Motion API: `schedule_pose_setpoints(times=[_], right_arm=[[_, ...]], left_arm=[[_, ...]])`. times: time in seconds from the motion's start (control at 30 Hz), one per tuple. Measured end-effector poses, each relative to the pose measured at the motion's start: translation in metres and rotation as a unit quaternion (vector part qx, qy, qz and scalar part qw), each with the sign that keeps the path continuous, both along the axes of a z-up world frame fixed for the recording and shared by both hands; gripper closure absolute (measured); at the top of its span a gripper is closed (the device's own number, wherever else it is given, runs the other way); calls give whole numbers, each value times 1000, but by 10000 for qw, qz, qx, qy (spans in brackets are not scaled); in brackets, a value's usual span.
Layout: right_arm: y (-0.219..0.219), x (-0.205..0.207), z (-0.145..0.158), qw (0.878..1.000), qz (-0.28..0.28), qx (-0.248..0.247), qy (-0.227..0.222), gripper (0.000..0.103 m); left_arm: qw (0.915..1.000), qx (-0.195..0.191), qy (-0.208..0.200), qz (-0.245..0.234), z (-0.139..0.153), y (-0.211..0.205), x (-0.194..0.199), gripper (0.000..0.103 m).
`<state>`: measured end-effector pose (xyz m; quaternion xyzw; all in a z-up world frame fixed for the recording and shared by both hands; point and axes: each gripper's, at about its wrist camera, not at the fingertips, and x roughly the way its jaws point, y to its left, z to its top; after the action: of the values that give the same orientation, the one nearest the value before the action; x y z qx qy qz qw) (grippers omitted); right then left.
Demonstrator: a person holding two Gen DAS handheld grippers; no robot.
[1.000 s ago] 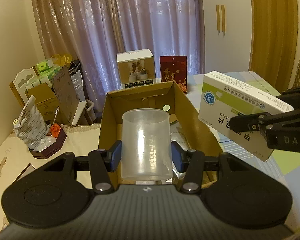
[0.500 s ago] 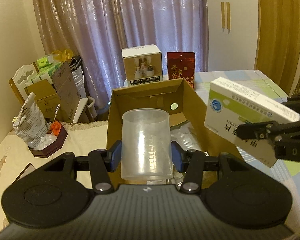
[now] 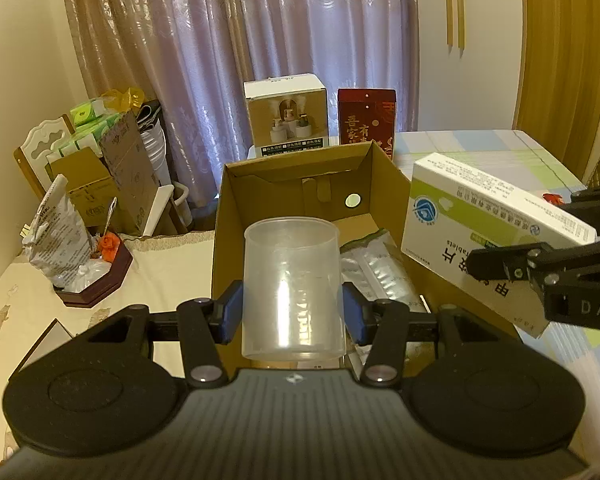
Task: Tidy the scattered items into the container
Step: 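Carry the cup and white box over the cardboard box with both tools, then open the left tool to drop the cup into the cardboard box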
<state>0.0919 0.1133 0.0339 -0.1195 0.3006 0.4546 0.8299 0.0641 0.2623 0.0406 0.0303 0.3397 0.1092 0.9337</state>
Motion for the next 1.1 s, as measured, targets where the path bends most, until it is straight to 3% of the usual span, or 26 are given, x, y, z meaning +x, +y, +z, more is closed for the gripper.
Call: schedule_pose_setpoints(times=[1.1], right_arm=[[7, -2, 0, 10000, 1, 12, 20, 76]], left_arm=[[9998, -28, 69, 204, -9, 12, -15, 52]])
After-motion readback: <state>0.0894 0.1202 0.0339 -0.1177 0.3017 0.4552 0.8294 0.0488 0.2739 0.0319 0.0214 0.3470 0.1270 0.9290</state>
